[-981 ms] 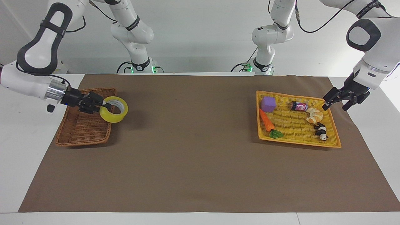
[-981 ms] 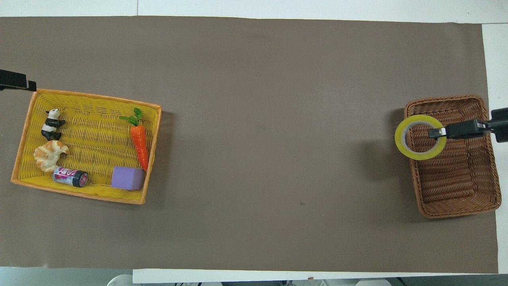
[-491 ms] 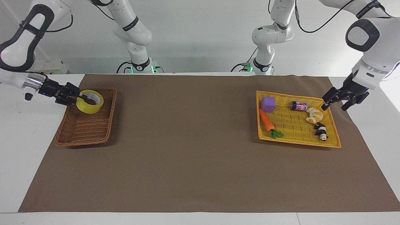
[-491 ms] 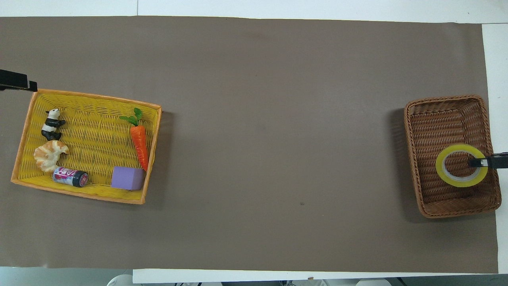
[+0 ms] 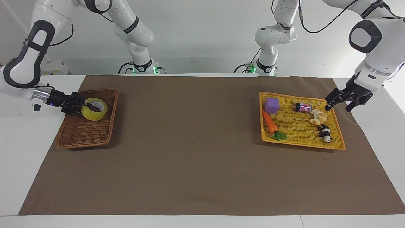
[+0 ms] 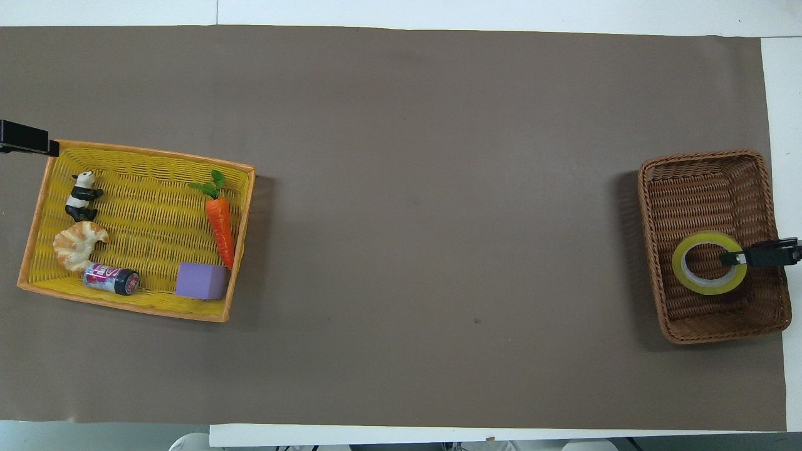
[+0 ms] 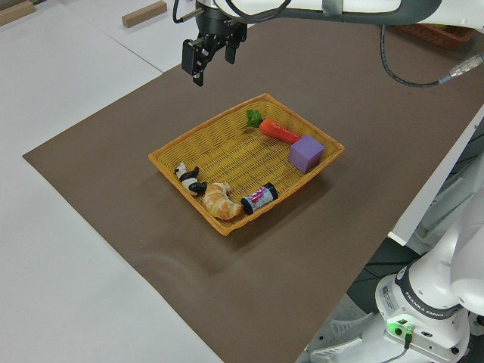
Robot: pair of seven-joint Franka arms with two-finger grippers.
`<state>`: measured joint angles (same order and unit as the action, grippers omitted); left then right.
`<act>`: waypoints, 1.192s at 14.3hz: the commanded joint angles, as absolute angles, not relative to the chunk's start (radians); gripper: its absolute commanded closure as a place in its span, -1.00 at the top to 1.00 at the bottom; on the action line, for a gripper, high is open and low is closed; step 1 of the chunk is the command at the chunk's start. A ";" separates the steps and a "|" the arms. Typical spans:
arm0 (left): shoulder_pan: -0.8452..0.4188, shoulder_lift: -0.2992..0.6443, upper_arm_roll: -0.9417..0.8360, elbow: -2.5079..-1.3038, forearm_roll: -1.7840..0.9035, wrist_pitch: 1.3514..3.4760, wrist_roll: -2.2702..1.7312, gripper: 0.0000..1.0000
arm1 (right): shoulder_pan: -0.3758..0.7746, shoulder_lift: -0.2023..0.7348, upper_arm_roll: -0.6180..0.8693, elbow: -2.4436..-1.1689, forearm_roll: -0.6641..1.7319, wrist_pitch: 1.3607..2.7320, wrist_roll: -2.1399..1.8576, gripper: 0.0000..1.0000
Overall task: Move tape to another basket
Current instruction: 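Lower the tape into the basket and open the right gripper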
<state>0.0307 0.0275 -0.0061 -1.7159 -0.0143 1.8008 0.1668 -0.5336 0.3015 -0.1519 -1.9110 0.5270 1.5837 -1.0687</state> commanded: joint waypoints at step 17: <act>0.011 -0.023 -0.031 -1.715 0.055 1.664 0.316 1.00 | -0.370 0.146 -0.140 -1.798 0.367 1.605 -1.024 0.98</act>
